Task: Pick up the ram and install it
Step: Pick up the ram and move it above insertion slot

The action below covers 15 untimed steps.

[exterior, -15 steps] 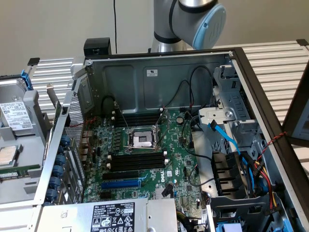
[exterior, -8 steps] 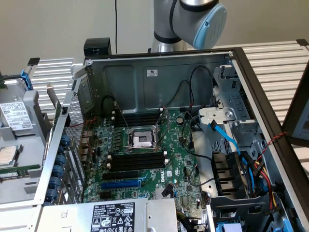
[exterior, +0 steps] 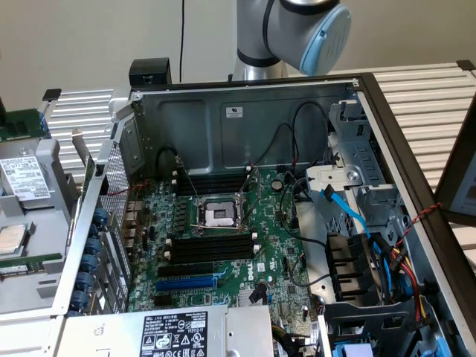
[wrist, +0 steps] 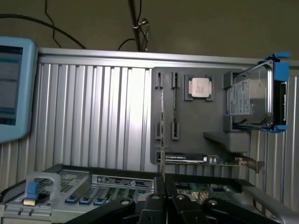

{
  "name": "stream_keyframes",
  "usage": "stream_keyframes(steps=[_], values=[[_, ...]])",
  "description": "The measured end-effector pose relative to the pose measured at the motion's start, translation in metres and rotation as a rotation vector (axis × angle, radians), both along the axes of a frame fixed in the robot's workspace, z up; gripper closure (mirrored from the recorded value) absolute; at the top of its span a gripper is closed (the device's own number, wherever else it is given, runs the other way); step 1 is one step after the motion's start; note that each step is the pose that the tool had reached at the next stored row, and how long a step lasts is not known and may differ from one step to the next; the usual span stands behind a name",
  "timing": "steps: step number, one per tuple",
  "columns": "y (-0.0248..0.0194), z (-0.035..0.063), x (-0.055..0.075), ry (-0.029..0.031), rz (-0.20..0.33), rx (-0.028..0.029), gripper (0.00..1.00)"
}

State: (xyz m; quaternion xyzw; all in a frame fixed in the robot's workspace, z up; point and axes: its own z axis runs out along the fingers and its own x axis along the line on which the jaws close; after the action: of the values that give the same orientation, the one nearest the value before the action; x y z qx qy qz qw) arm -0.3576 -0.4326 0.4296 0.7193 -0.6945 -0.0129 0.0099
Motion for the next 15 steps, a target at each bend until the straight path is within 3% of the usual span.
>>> stream_keyframes(steps=[15], values=[[0.0,-0.0077,0.069,-0.028,0.0,-0.0002,0.88]])
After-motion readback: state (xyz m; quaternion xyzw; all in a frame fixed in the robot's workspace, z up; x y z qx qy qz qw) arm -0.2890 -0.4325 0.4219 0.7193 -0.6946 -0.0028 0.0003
